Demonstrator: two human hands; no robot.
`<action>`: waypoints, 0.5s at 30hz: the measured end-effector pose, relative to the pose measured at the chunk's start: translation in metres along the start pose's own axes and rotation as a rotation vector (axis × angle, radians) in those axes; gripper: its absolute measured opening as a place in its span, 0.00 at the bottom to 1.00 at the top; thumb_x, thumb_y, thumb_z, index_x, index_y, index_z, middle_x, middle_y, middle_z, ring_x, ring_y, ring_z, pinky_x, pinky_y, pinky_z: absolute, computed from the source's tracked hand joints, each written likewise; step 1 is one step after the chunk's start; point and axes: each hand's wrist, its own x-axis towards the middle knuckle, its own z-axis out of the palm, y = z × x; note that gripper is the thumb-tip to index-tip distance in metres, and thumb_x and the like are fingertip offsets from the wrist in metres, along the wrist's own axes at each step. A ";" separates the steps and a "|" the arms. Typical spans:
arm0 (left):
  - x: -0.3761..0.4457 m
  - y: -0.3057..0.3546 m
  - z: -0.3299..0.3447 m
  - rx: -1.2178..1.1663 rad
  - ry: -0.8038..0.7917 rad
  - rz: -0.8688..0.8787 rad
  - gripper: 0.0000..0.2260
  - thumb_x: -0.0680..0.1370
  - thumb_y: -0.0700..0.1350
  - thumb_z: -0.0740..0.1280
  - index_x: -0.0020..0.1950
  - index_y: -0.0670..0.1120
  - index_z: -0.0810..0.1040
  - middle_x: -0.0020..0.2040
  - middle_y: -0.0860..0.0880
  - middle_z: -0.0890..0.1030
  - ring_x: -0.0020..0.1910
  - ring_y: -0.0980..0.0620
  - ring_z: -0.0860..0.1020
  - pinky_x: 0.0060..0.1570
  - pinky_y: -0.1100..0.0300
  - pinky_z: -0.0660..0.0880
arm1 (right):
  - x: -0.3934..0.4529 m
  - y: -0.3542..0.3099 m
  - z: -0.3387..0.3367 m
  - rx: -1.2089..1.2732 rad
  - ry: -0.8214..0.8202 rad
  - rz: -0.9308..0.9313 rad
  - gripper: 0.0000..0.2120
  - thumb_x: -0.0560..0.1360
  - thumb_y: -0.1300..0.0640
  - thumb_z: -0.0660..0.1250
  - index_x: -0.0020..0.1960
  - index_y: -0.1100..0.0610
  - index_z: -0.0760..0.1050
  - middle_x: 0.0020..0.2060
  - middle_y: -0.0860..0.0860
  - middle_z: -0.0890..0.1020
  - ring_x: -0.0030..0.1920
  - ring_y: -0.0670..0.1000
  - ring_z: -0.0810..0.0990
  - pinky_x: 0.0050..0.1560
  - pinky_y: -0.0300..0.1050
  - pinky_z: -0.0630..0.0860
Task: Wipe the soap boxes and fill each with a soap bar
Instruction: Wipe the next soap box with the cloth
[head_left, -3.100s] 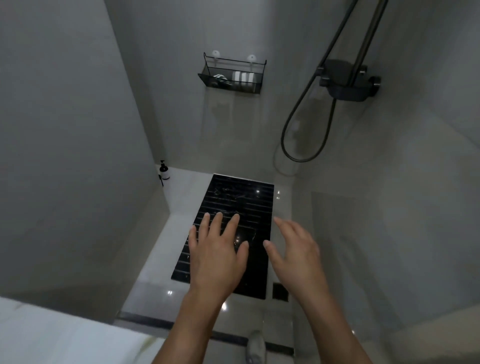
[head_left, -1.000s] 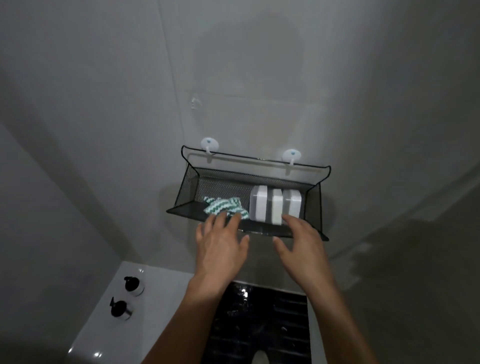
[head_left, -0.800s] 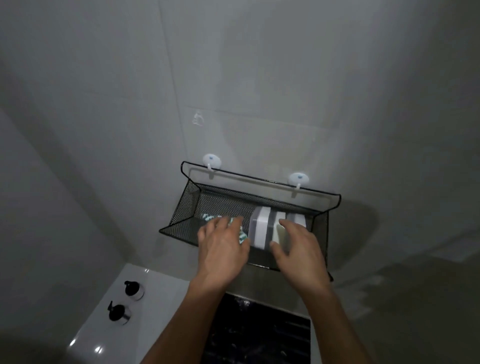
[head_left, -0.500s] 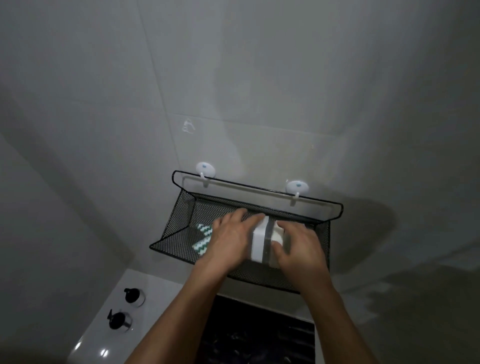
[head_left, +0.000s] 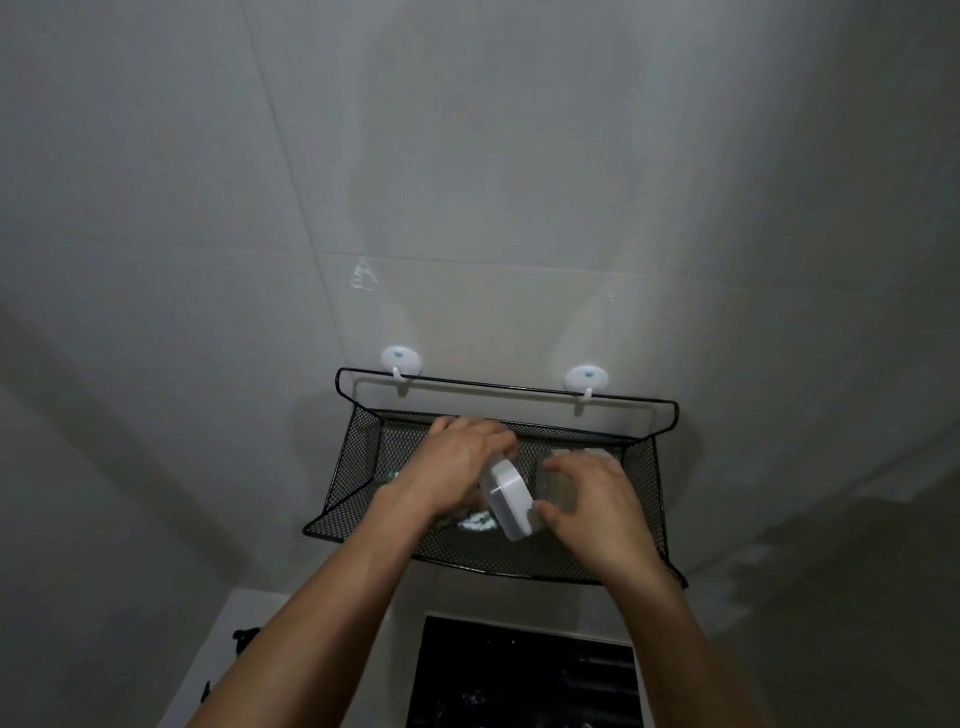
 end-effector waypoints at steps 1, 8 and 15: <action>-0.001 -0.002 -0.002 -0.021 -0.012 0.015 0.23 0.69 0.52 0.76 0.60 0.55 0.71 0.64 0.54 0.76 0.68 0.49 0.69 0.65 0.51 0.61 | 0.000 -0.001 0.001 -0.006 -0.003 -0.002 0.22 0.72 0.52 0.75 0.64 0.50 0.79 0.62 0.47 0.80 0.66 0.52 0.71 0.63 0.44 0.65; -0.011 -0.015 -0.020 -0.197 -0.051 0.079 0.23 0.68 0.56 0.76 0.58 0.54 0.72 0.57 0.55 0.78 0.60 0.53 0.72 0.63 0.54 0.62 | 0.002 -0.007 0.009 -0.030 -0.028 -0.061 0.23 0.69 0.42 0.75 0.63 0.45 0.77 0.63 0.41 0.79 0.75 0.50 0.62 0.69 0.44 0.56; -0.015 -0.023 -0.037 -0.323 -0.049 0.084 0.22 0.70 0.50 0.76 0.62 0.54 0.74 0.59 0.57 0.80 0.59 0.55 0.76 0.63 0.52 0.70 | 0.003 -0.023 0.011 0.090 0.064 -0.081 0.15 0.68 0.45 0.77 0.50 0.50 0.77 0.40 0.44 0.78 0.44 0.49 0.75 0.40 0.46 0.66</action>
